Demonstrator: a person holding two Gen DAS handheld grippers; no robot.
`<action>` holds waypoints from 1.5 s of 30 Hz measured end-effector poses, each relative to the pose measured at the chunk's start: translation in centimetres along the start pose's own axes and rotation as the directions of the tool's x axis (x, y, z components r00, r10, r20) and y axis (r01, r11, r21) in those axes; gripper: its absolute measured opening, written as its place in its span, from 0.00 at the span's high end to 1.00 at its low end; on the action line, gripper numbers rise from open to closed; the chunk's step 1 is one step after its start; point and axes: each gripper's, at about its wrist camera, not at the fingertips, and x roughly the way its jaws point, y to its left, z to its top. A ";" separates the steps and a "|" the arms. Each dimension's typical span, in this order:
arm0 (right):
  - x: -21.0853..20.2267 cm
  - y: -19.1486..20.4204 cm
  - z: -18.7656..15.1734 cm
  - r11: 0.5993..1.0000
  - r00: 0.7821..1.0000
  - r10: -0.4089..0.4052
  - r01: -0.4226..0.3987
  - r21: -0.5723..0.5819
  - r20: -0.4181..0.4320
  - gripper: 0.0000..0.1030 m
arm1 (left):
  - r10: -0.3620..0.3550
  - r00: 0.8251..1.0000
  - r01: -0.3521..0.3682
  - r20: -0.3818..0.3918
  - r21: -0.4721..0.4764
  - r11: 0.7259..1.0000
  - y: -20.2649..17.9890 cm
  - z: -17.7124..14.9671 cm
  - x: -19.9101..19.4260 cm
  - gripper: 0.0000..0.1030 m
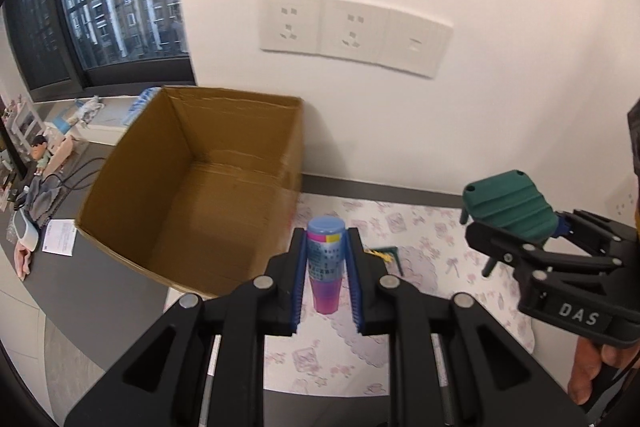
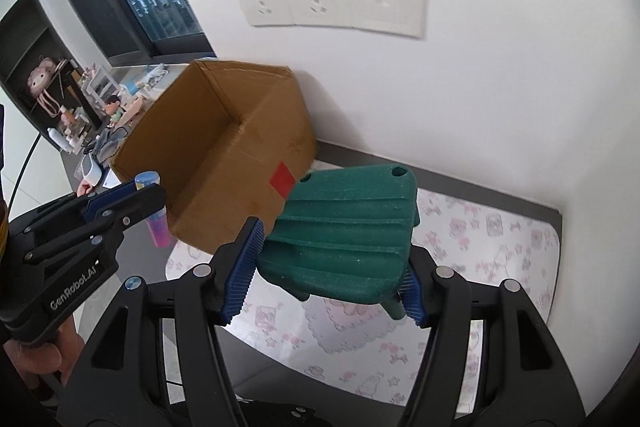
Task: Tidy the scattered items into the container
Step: 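Carry the green stool and pink-blue tube with both grippers over the cardboard box, then open the right gripper dropping the stool while the left releases the tube into the box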
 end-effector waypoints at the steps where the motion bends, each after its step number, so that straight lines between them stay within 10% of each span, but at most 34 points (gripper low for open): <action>1: 0.1 0.4 0.3 1.000 1.000 0.003 -0.003 -0.006 0.002 0.38 | 0.005 1.000 -0.005 0.002 -0.005 1.000 0.6 0.4 0.0 0.82; 18: 6.0 8.5 6.8 0.991 0.997 0.077 -0.078 -0.110 -0.014 0.39 | 0.086 0.996 -0.085 0.016 -0.066 0.994 9.2 5.0 3.2 0.82; 35: 16.0 13.0 9.2 0.978 0.984 0.095 -0.121 -0.170 -0.150 0.39 | 0.105 0.986 -0.128 -0.129 -0.180 0.975 17.4 4.8 12.0 0.82; 45: 20.1 13.3 9.2 0.979 0.970 0.084 -0.123 -0.163 -0.229 0.62 | 0.094 0.978 -0.137 -0.188 -0.228 0.964 19.4 3.9 15.0 0.81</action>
